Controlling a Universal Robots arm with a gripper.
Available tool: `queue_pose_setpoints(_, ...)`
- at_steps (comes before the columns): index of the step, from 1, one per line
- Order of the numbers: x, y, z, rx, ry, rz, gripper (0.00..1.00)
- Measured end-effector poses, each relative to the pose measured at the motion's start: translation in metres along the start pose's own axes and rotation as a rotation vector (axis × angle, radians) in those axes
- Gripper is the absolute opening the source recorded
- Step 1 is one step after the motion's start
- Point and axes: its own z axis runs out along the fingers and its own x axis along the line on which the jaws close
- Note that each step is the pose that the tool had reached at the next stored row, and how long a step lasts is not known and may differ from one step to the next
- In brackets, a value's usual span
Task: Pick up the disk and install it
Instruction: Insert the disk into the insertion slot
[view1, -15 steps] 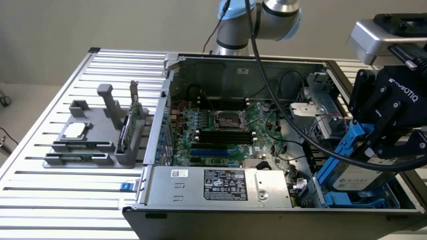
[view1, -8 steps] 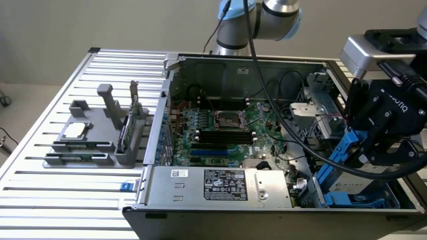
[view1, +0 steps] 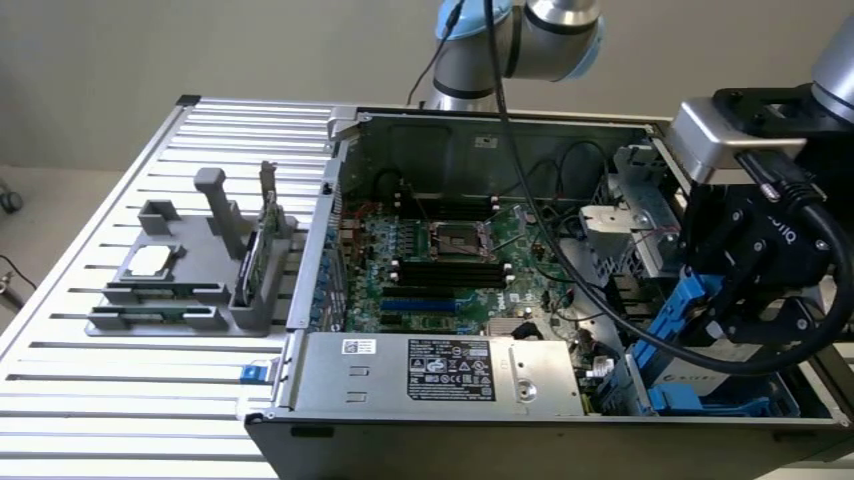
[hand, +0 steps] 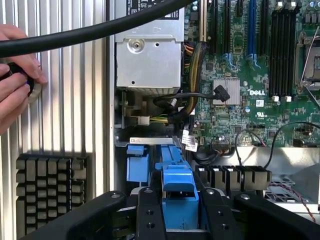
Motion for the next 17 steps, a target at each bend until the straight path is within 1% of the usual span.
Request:
queue_pose_setpoints(5,0.000,-0.0002,0.0085,-0.0004,0.0012,0.000,0.33)
queue_pose_setpoints(6,0.000,-0.0003,0.0109,0.0000,0.0001,0.000,0.33)
queue_pose_setpoints(12,0.000,-0.0008,0.0216,-0.0001,0.0004,0.000,0.33)
queue_pose_setpoints(13,-0.001,-0.0010,0.0236,0.0001,-0.0007,0.000,0.34)
queue_pose_setpoints(14,-0.001,-0.0012,0.0260,0.0004,-0.0033,-0.001,0.39)
queue_pose_setpoints(15,-0.001,-0.0012,0.0265,0.0001,-0.0019,-0.001,0.39)
queue_pose_setpoints(16,-0.001,-0.0011,0.0257,0.0000,0.0010,0.000,0.39)
queue_pose_setpoints(17,-0.001,-0.0010,0.0256,-0.0001,0.0019,0.000,0.47)
